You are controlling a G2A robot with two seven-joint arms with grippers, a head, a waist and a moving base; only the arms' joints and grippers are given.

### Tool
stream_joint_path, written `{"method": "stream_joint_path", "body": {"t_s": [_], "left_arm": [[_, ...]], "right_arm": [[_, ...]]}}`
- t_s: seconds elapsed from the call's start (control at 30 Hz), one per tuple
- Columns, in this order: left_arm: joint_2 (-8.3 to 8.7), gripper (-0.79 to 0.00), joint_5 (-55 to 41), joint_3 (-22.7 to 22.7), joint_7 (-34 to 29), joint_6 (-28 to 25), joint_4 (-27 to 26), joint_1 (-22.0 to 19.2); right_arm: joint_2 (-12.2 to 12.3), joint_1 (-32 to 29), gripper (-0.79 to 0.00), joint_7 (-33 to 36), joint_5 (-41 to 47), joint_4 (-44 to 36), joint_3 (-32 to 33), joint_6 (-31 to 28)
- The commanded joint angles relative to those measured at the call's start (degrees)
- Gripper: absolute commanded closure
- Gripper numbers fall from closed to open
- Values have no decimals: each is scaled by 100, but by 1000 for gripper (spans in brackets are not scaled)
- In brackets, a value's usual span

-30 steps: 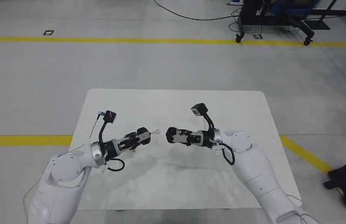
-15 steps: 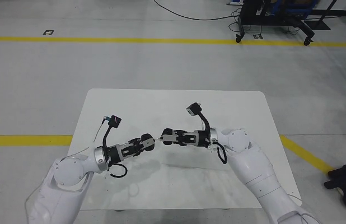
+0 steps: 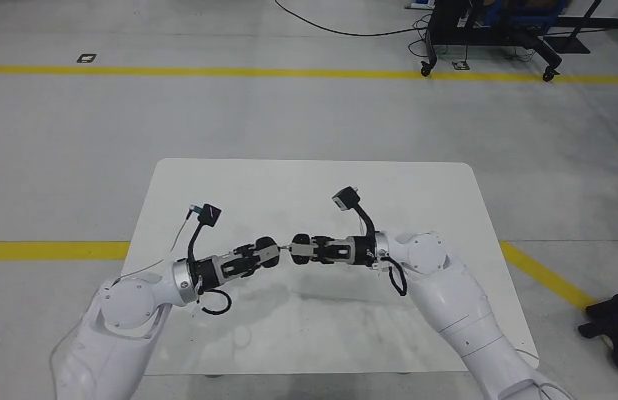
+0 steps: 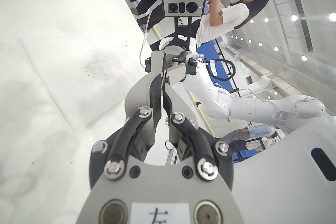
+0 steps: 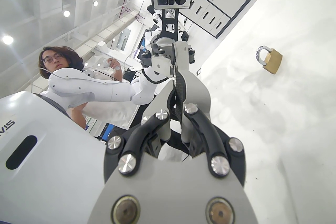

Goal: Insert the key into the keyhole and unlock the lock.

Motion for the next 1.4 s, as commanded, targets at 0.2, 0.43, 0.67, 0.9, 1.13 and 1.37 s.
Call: {"method": "stream_joint_path", "body": {"t_s": [0.2,0.43,0.67,0.9,1.13,1.37], "left_arm": [[-3,-785,-23,13,76,-13,12,-5],[7,-785,75,-283,648,100,-5,30],[144,-785,1264,-1716,1328,668,-685,722],[185,-785,3697,-1809,1835,1602,-1479,1356],[94,-785,5638,-539,2728,2429,-1501,1701],[38,-785,6273,-63,2881,2953,-1494,2073]], "right_arm": [[62,3,0,-155,-47,20,129,-161],[244,-252,0,-786,-515,-72,907,-472],[437,-899,0,-1440,-948,-674,1814,-692],[509,-1216,0,-2004,-1128,-893,2195,-979],[533,-1254,0,-2201,-1102,-899,2269,-1057],[533,-1254,0,-2201,-1102,-899,2269,-1057]]}}
